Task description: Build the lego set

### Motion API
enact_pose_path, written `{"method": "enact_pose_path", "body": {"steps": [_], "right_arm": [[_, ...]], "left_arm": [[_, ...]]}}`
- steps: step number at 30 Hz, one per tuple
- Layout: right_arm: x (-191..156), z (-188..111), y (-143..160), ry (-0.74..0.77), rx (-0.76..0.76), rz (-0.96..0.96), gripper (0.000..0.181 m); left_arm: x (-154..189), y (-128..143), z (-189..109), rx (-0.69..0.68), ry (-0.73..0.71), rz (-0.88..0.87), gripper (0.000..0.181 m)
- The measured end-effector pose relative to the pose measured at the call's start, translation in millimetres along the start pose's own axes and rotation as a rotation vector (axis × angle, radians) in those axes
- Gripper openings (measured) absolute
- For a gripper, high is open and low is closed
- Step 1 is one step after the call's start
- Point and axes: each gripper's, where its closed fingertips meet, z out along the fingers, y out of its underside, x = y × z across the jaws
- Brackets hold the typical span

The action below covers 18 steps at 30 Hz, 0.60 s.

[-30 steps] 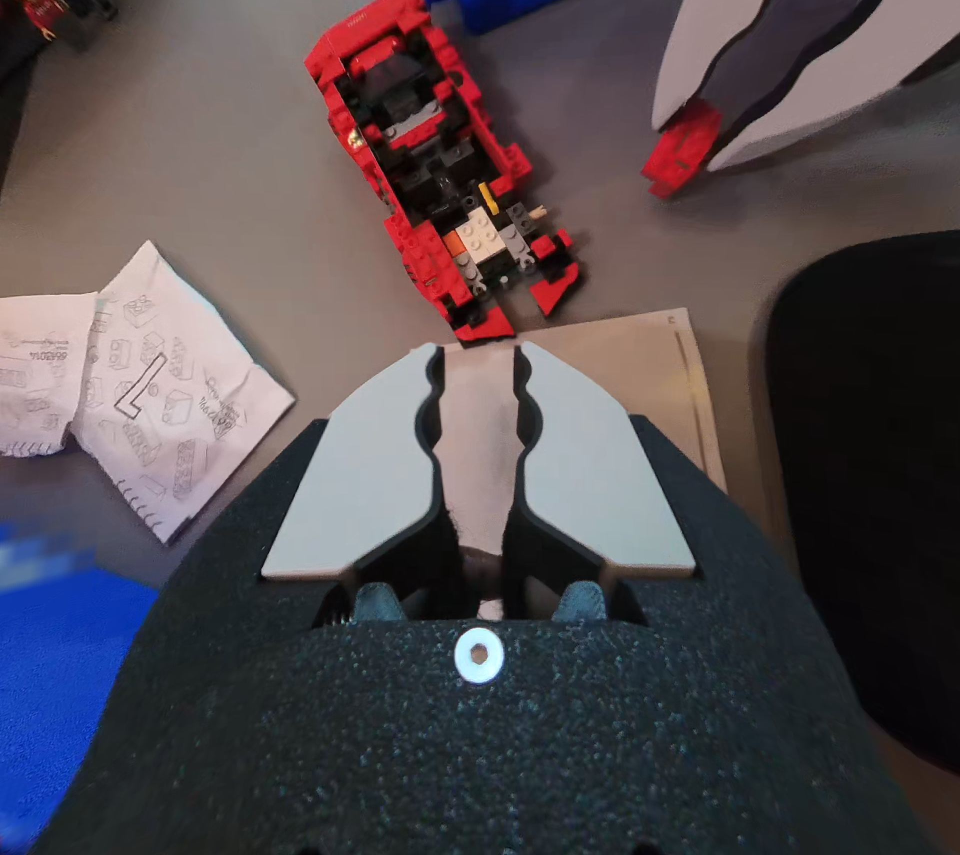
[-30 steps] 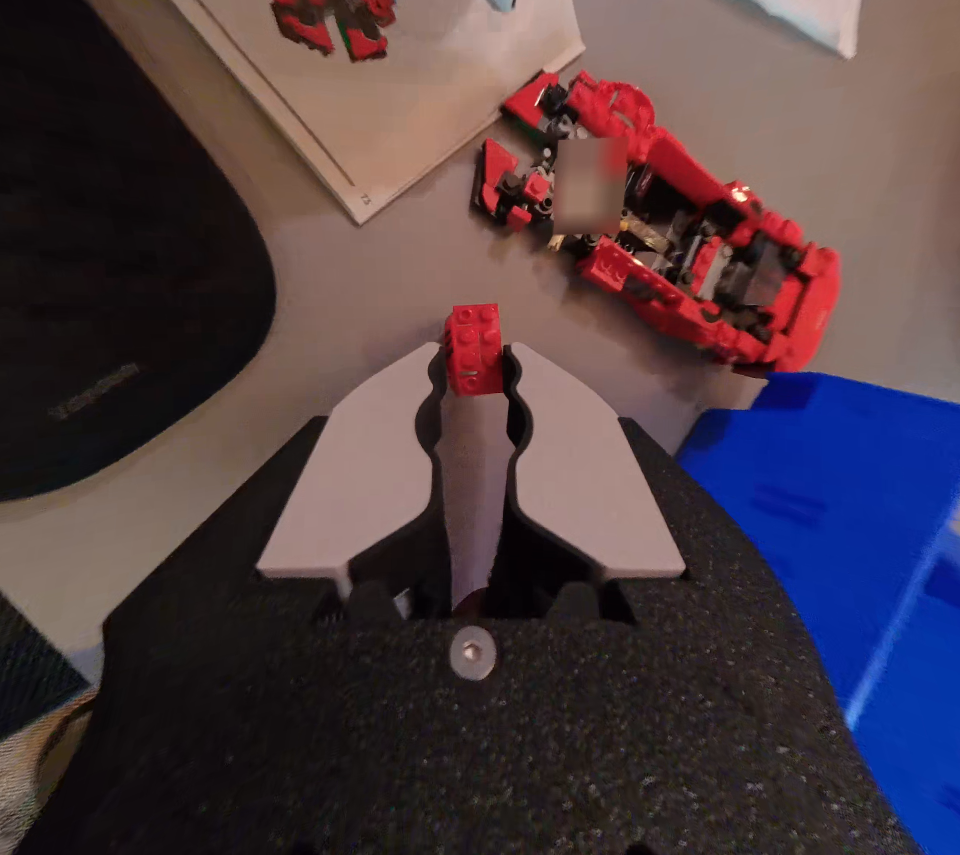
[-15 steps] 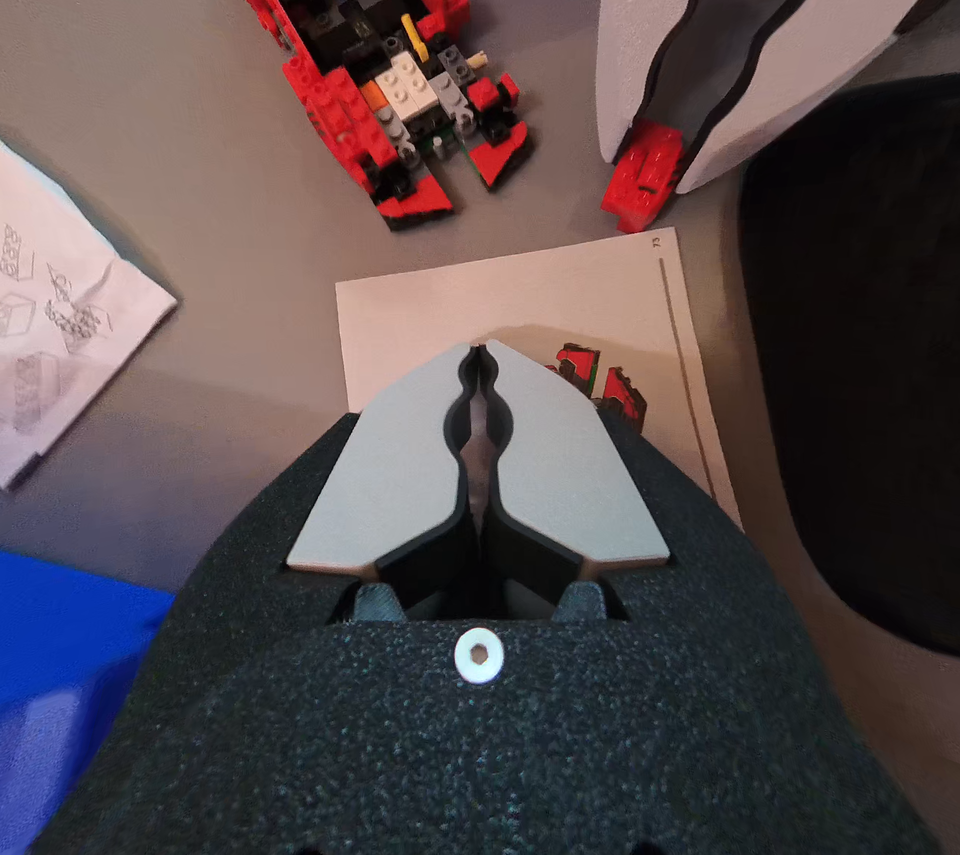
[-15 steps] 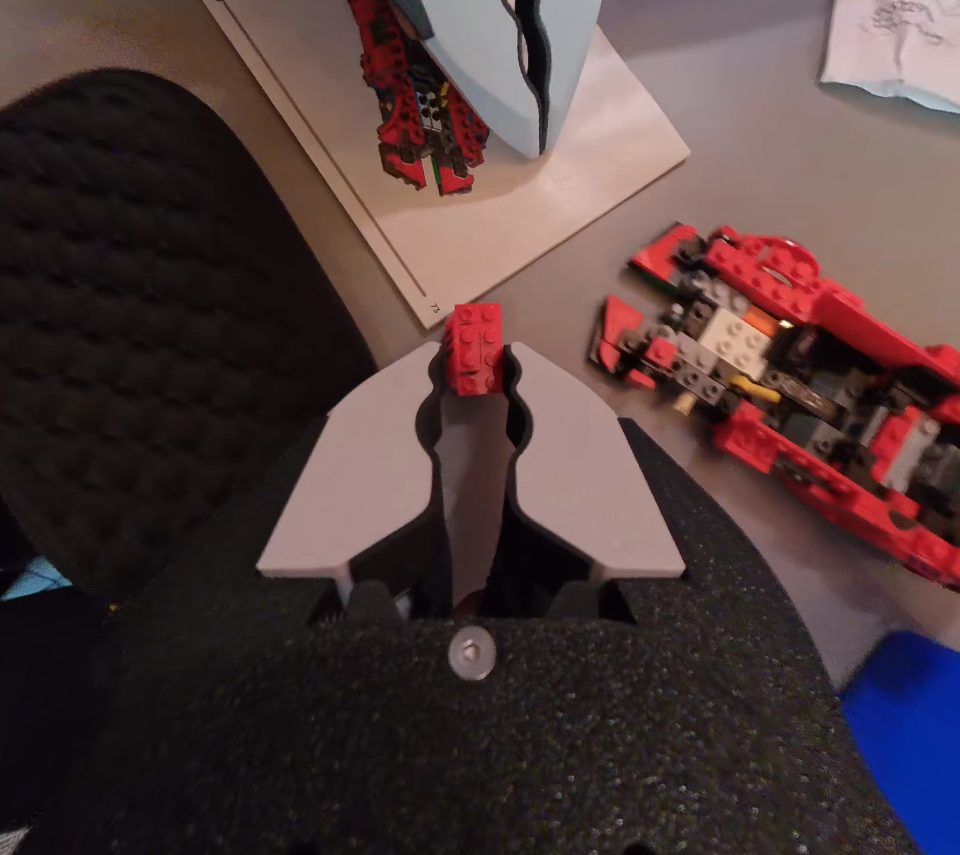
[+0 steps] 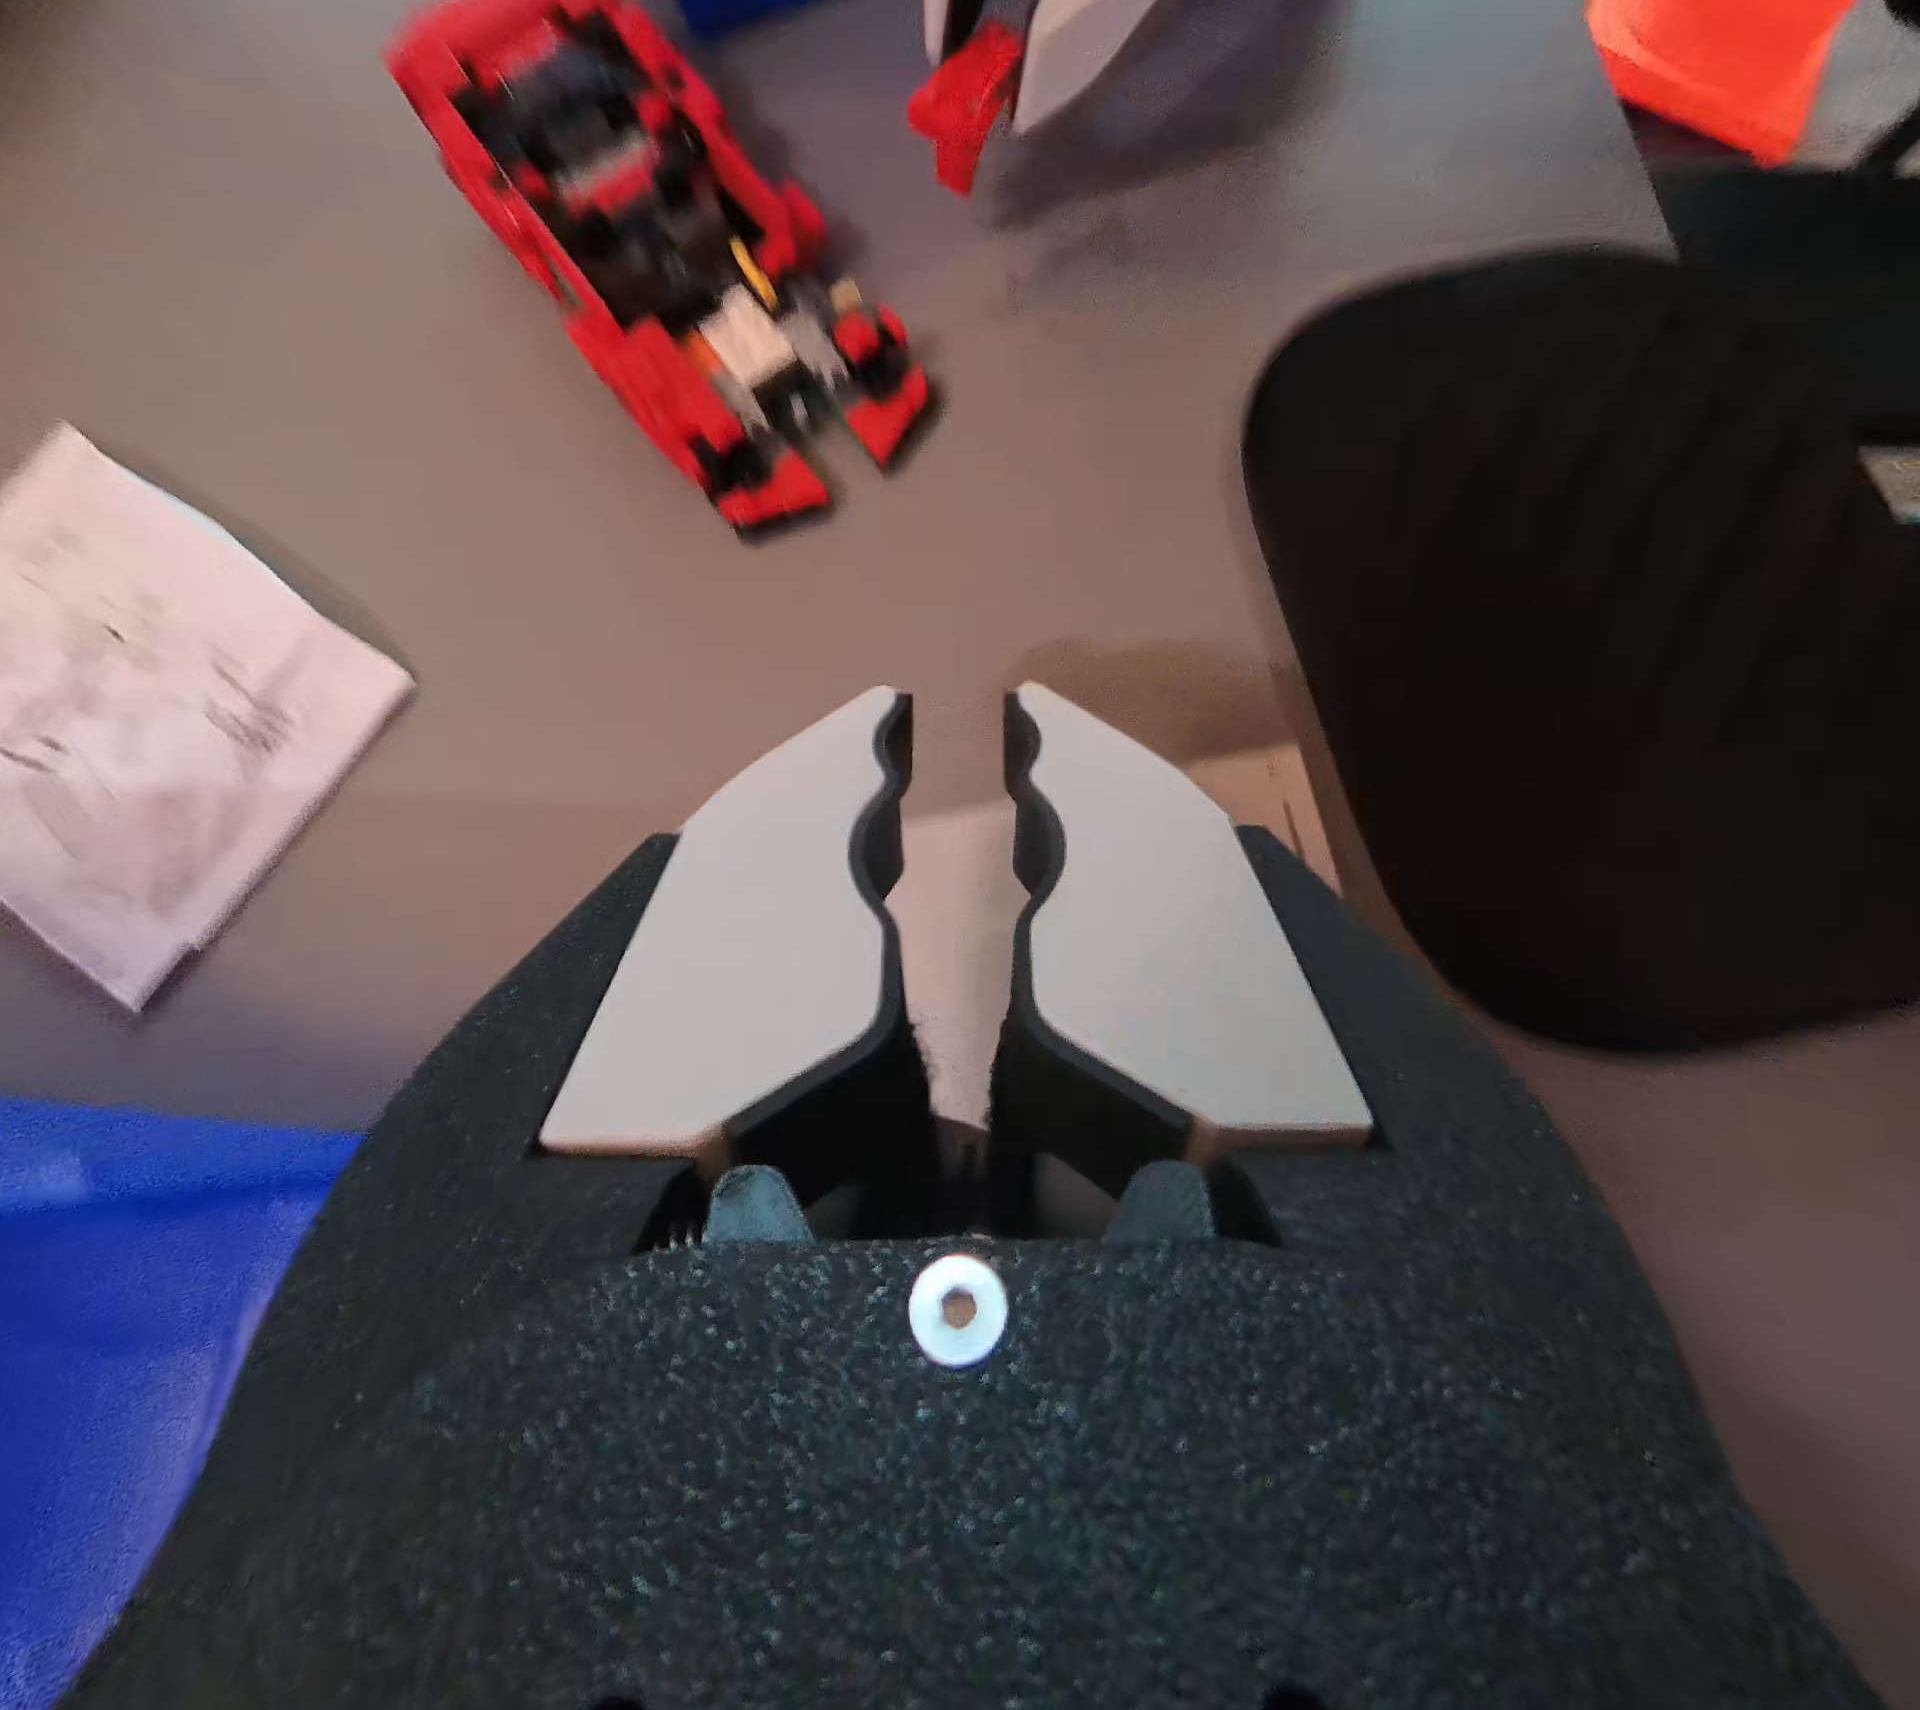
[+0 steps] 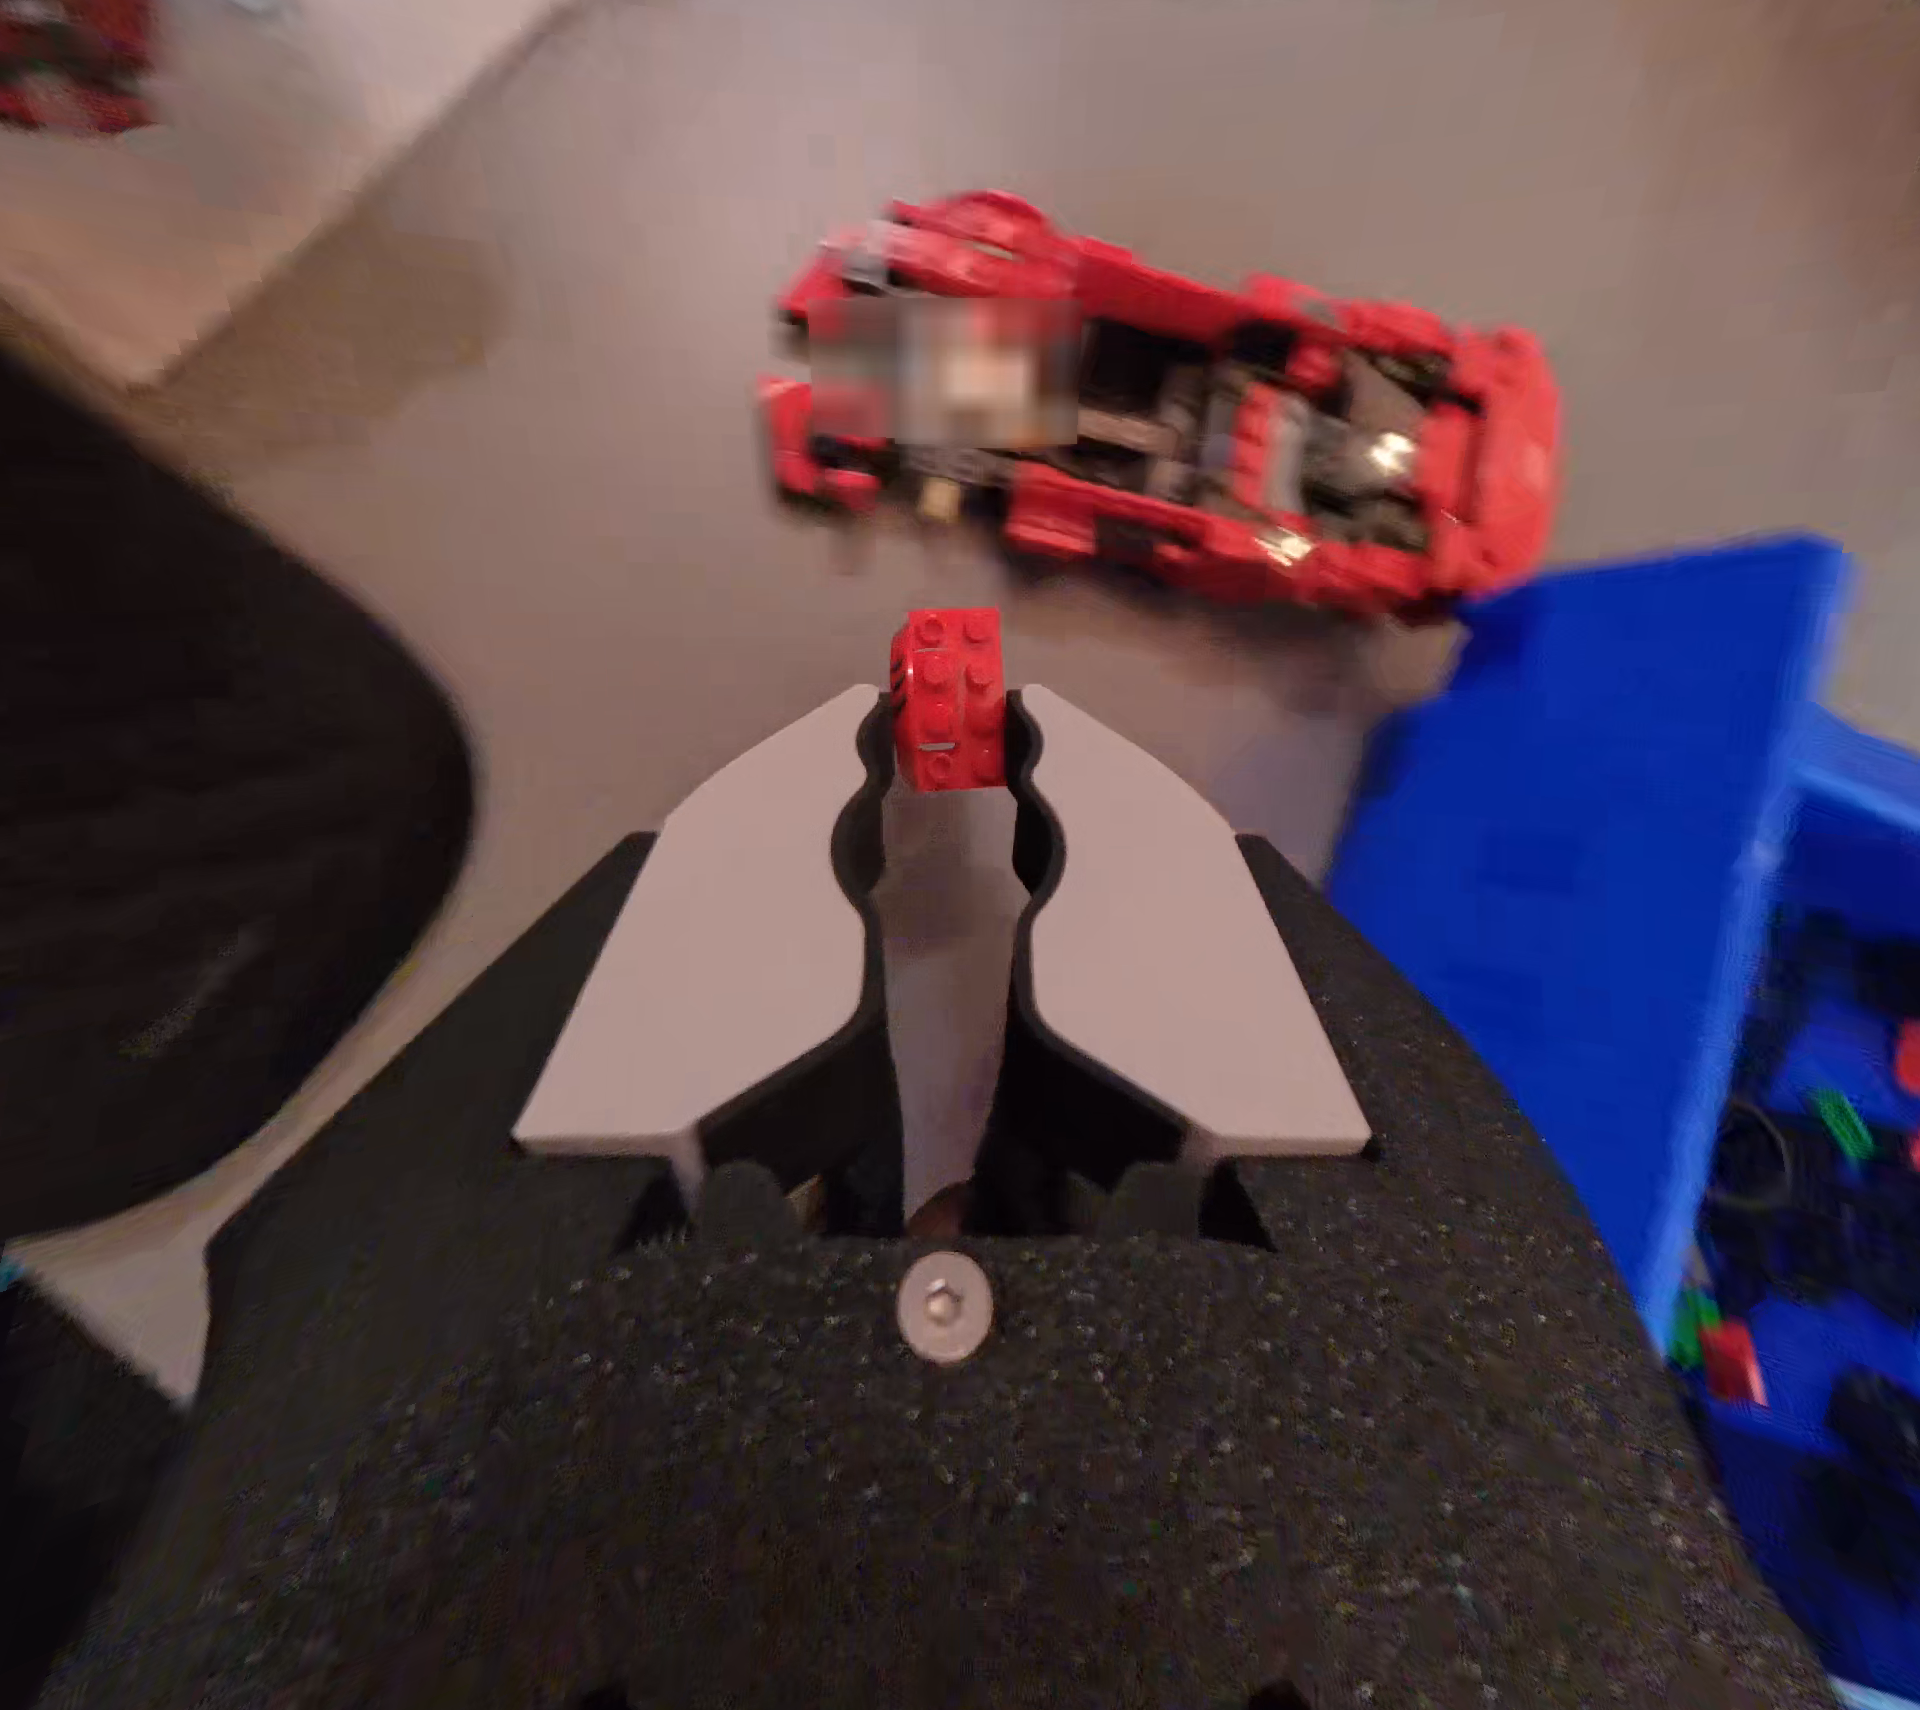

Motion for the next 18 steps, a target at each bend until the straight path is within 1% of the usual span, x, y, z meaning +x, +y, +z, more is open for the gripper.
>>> {"method": "enact_pose_path", "body": {"steps": [2,4,6,8,10,13,18], "right_arm": [[19,7,5,0.068,-0.013,0.081,0.021],[29,14,6,0.139,-0.017,0.119,0.021],[35,19,5,0.179,-0.008,0.163,0.021],[37,25,2,0.179,0.012,0.207,0.021],[35,31,1,0.164,0.015,0.220,0.021],[27,33,-6,0.145,0.035,0.199,0.021],[-5,43,-26,0.045,0.057,0.147,0.021]], "left_arm": [[-6,-22,14,0.052,-0.063,0.033,0.017],[-8,-35,33,0.067,-0.110,0.086,0.017],[-8,-35,50,0.041,-0.119,0.105,0.016],[-12,-31,57,0.028,-0.119,0.085,0.017],[-16,-27,54,0.025,-0.113,0.053,0.016],[-22,-20,41,0.012,-0.133,0.051,0.016],[-26,-6,26,-0.029,-0.145,0.063,0.016]]}}
